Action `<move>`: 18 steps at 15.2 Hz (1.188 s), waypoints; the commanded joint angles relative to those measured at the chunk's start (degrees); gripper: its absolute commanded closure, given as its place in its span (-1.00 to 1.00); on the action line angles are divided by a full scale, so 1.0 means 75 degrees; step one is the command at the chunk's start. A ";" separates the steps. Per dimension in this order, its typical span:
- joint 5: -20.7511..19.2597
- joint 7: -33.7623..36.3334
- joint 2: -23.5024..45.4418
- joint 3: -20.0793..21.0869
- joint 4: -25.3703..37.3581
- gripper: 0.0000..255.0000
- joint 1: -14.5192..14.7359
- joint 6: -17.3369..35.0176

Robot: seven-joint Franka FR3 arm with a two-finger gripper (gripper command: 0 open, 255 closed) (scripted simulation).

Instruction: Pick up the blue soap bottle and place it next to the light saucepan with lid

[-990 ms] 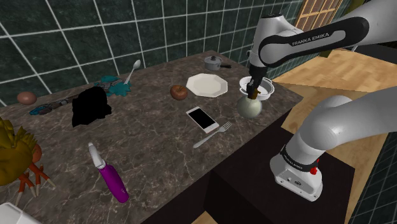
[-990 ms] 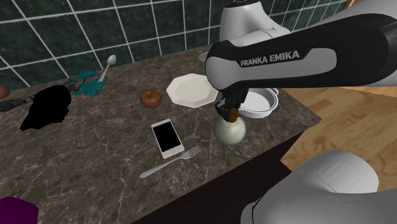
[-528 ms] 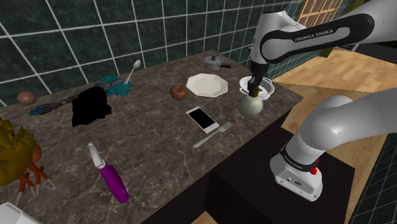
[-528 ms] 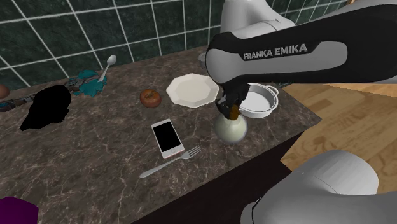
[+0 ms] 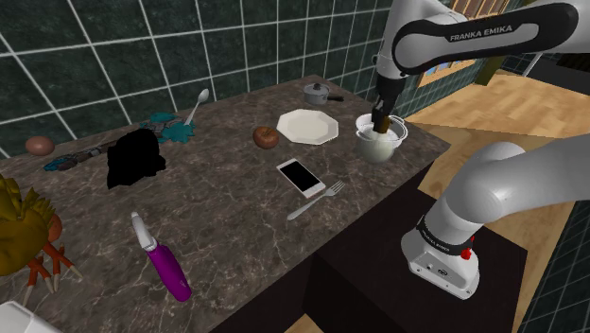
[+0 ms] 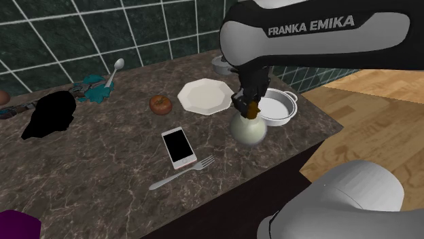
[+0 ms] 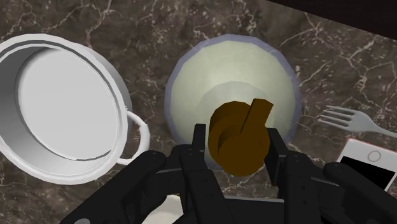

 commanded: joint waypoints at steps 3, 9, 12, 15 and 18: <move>0.0048 -0.0026 -0.0081 0.0045 0.0347 1.00 0.0019 -0.0429; 0.0112 -0.0074 -0.0150 0.0105 0.0920 1.00 0.0041 -0.1069; 0.0141 -0.0098 -0.0157 0.0133 0.1222 1.00 0.0051 -0.1378; 0.0167 -0.0122 -0.0147 0.0160 0.1535 1.00 0.0060 -0.1680; 0.0192 -0.0145 -0.0121 0.0185 0.1858 1.00 0.0069 -0.1976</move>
